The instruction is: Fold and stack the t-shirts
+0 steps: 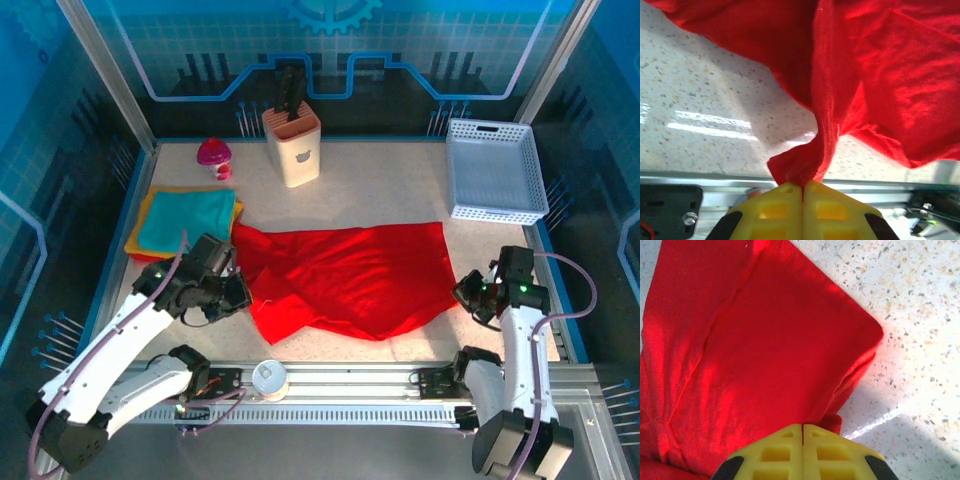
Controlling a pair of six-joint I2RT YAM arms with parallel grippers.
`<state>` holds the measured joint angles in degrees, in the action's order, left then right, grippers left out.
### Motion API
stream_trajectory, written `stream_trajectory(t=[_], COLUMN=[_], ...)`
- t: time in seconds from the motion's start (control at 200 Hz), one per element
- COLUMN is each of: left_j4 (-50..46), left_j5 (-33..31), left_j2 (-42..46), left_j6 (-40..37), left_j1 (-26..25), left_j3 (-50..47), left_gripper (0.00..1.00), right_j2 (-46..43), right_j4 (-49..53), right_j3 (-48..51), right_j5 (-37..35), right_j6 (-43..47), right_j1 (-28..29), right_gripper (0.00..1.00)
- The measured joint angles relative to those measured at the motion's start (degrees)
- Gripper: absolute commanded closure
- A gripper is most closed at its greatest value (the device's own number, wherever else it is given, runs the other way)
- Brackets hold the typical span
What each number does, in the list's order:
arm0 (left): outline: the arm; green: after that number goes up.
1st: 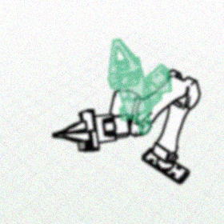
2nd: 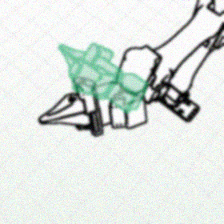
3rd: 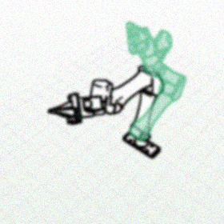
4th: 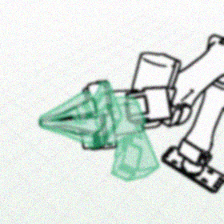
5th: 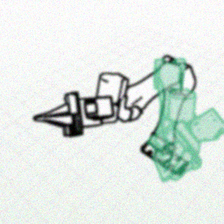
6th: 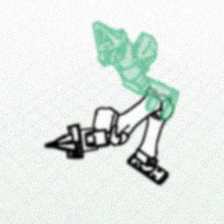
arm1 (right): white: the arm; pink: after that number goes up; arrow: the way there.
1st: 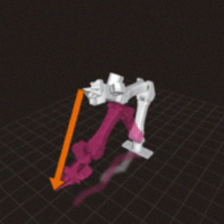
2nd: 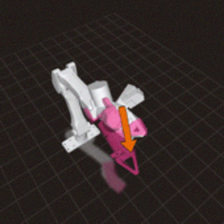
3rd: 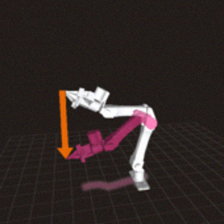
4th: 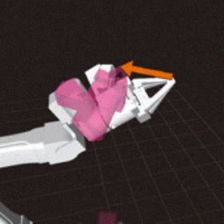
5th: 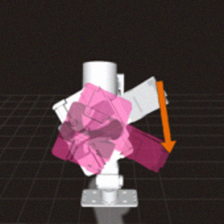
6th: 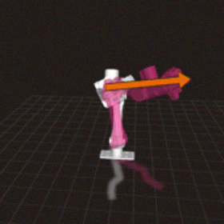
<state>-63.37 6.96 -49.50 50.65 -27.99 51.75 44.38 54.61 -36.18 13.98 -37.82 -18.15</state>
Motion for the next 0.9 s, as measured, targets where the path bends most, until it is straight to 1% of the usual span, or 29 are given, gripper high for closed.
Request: stream_trajectory(t=[0.155, 0.285, 0.35, 0.47, 0.54, 0.725, 0.901], left_j4=[0.00, -0.28, -0.24, -0.31, -0.20, -0.22, -0.20], left_j5=[1.40, 0.17, -0.17, 0.02, -0.02, -0.72, -2.23], left_j2=[-0.09, -3.19, -4.33, -5.09, -5.18, -6.60, -10.58], left_j6=[1.95, 1.18, 0.00, -1.73, -2.67, -4.98, -7.69], left_j1=[0.00, 0.81, 2.60, 8.31, 10.71, 13.86, 16.79], left_j3=[6.16, 12.44, 13.70, 13.68, 13.68, 13.68, 13.68], left_gripper=[1.00, 1.00, 1.00, 1.00, 1.00, 1.00, 1.00], right_j2=[-0.24, 3.72, 6.34, 10.84, 13.14, 17.22, 21.09], right_j4=[2.38, 2.05, 0.96, -0.98, -2.12, -4.87, -7.80], right_j3=[-2.71, -5.14, -5.64, -5.66, -5.66, -5.66, -5.66], right_j5=[-0.22, -0.17, 0.11, 1.29, 2.08, 3.72, 4.92], right_j6=[-0.15, -0.13, -0.11, 0.11, 0.39, 0.76, 0.76], right_j1=[-0.20, -1.05, -1.99, -4.55, -5.62, -7.30, -7.80], right_gripper=[1.00, 1.00, 1.00, 1.00, 1.00, 1.00, 1.00])
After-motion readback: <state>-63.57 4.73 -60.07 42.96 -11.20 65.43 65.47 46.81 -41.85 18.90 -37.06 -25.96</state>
